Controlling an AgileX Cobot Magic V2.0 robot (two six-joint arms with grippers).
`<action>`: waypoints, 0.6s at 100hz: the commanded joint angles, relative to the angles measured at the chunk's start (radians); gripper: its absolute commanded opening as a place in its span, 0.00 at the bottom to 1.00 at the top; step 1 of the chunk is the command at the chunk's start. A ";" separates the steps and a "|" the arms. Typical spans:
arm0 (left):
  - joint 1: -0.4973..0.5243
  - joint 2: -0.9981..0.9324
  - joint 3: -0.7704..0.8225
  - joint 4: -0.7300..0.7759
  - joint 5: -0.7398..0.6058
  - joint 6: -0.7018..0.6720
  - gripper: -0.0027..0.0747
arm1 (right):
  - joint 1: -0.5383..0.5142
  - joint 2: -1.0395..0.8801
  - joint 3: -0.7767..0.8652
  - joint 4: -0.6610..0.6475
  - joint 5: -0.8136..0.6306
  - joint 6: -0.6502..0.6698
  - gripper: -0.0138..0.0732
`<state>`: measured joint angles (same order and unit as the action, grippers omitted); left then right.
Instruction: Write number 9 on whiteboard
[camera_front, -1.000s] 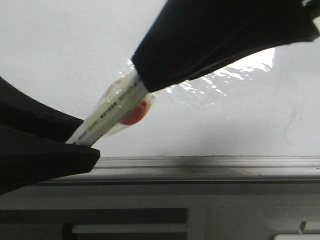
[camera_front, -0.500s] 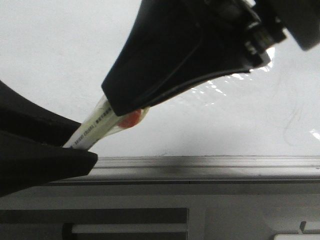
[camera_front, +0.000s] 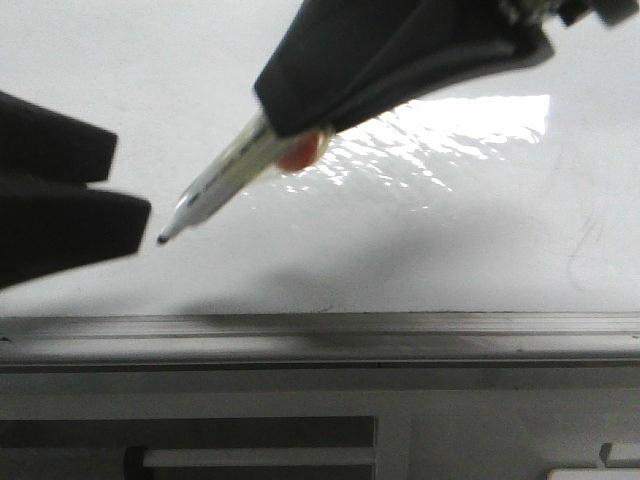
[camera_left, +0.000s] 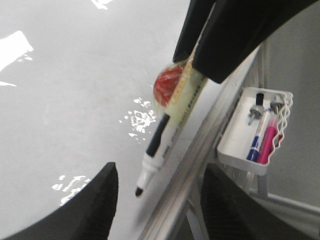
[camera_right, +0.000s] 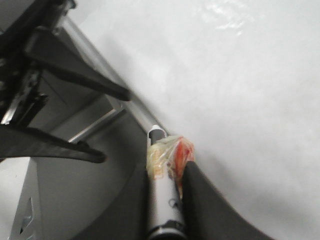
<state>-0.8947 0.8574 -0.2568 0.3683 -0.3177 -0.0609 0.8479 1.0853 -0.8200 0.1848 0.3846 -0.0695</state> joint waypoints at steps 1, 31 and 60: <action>0.009 -0.087 -0.027 -0.059 -0.017 -0.010 0.50 | -0.053 -0.041 -0.080 -0.009 -0.021 -0.006 0.08; 0.030 -0.195 -0.027 -0.072 0.006 -0.010 0.49 | -0.207 0.045 -0.260 -0.018 0.095 -0.006 0.09; 0.030 -0.195 -0.027 -0.111 -0.009 -0.010 0.49 | -0.217 0.205 -0.328 0.012 0.166 -0.011 0.09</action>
<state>-0.8658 0.6649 -0.2568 0.2888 -0.2488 -0.0609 0.6202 1.2616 -1.1144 0.2251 0.5544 -0.0655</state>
